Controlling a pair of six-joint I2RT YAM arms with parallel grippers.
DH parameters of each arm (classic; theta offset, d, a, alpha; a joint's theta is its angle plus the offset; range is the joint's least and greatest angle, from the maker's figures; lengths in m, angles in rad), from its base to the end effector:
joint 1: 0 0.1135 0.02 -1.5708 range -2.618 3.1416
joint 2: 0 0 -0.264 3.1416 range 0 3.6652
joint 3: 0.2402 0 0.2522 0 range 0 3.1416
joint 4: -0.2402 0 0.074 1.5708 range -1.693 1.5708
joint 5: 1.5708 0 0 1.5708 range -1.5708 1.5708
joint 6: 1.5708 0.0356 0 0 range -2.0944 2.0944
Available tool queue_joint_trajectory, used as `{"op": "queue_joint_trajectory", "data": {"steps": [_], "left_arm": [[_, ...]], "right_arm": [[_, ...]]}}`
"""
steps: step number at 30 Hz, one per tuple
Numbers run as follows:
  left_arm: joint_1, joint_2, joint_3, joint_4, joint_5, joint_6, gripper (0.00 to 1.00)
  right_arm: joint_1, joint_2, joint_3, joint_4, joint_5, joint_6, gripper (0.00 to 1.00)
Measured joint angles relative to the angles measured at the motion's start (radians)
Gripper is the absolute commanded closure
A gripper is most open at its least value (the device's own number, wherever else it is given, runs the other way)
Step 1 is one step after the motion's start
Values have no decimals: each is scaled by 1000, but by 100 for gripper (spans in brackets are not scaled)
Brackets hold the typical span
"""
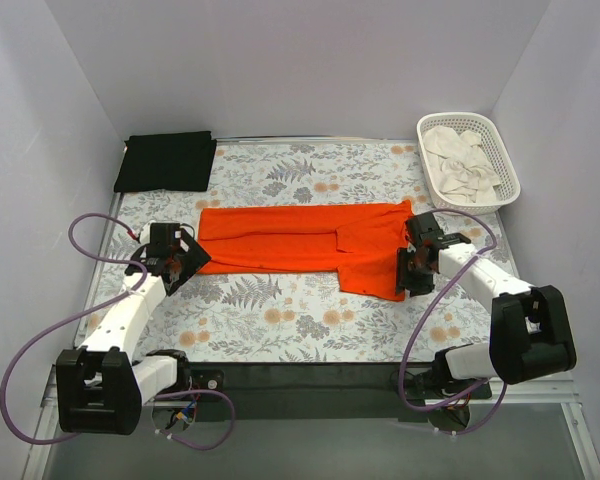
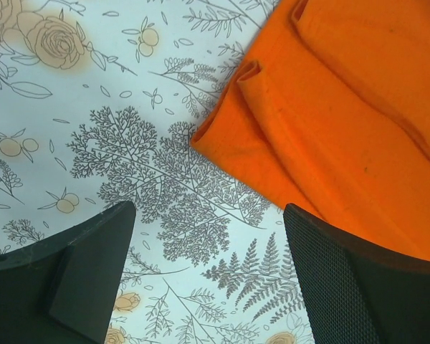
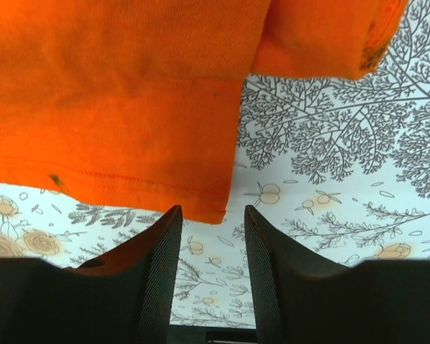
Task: Fold and stack the t-shirts
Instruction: Fold the tshirt
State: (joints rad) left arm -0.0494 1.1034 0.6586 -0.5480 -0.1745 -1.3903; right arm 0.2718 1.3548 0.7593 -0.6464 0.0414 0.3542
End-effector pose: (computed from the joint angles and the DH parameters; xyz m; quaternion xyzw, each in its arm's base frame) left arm 0.2076 -0.0041 0.2066 -0.6128 0.7328 -0.1244 0.2685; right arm 0.2270 0.0617 0.1799 0.0440 0.9853 0.0310 0.1620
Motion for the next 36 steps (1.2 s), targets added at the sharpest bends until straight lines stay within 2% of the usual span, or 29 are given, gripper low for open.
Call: {"op": "queue_joint_trajectory", "data": {"steps": [9,12,13,14,19,22,28,36], "left_arm": [[0,-73,-47,10,36,7,23],[0,-84,-47,10,37,9,25],[0,-85,-47,10,37,10,25],[0,-86,-47,10,38,11,25],[0,-86,-47,10,45,15,28],[0,-86,-47,10,48,19,29],[0,-76,-46,8,56,30,30],[0,-17,3,-10,102,30,30]], "right_arm": [[25,32,-45,73,8,33,69],[32,33,-45,80,8,39,82],[33,33,-47,83,8,41,93],[34,33,-48,85,6,40,98],[38,27,-40,76,9,55,99],[38,27,24,38,21,53,99],[30,94,317,28,38,35,99],[5,354,616,44,29,24,99]]}}
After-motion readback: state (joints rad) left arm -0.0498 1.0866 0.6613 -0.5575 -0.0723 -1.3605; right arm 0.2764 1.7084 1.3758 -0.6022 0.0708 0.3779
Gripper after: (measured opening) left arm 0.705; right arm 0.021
